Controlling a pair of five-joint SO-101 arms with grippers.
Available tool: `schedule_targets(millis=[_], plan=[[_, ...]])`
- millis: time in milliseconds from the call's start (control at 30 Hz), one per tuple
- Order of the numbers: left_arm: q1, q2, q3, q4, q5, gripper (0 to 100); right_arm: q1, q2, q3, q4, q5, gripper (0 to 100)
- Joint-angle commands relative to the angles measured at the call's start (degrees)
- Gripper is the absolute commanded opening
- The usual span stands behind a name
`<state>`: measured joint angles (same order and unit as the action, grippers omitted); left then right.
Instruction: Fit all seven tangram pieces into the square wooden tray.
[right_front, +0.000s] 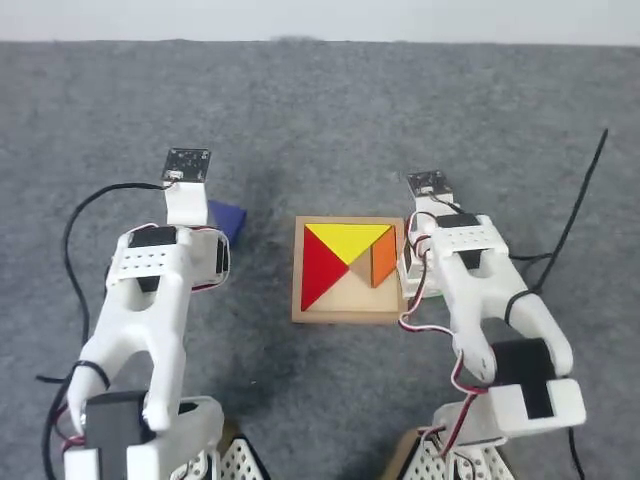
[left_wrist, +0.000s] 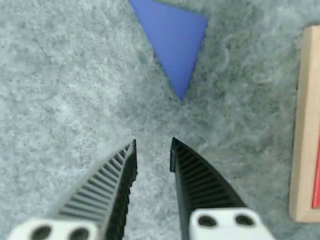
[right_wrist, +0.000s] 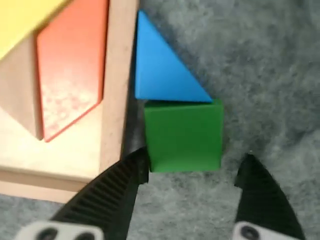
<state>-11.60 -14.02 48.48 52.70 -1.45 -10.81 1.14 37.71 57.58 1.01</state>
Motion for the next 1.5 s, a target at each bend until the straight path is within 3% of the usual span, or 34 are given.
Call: schedule_targets(millis=[0, 233, 433, 633, 967, 1467], plan=[[-0.3, -1.0, -2.3, -1.1, 1.0, 11, 0.8, -0.2, -2.1, -2.5, -0.7, 16.8], [-0.5, -1.0, -2.3, -1.1, 1.0, 11, 1.1, -1.5, -2.1, -2.2, -0.6, 12.9], [-0.5, -1.0, -2.3, -1.1, 1.0, 11, 0.7, -13.3, -1.9, 1.3, -0.3, 12.9], [-0.5, -1.0, -2.3, -1.1, 1.0, 11, -6.1, -26.6, -1.8, 6.1, 10.3, 12.9], [-0.6, -0.9, -2.3, -1.1, 0.9, 11, -23.5, -14.5, -2.0, 2.2, 15.4, 12.8], [-0.6, -0.9, -2.3, -1.1, 0.7, 11, -24.6, -8.9, -2.0, 0.8, 20.7, 13.5]])
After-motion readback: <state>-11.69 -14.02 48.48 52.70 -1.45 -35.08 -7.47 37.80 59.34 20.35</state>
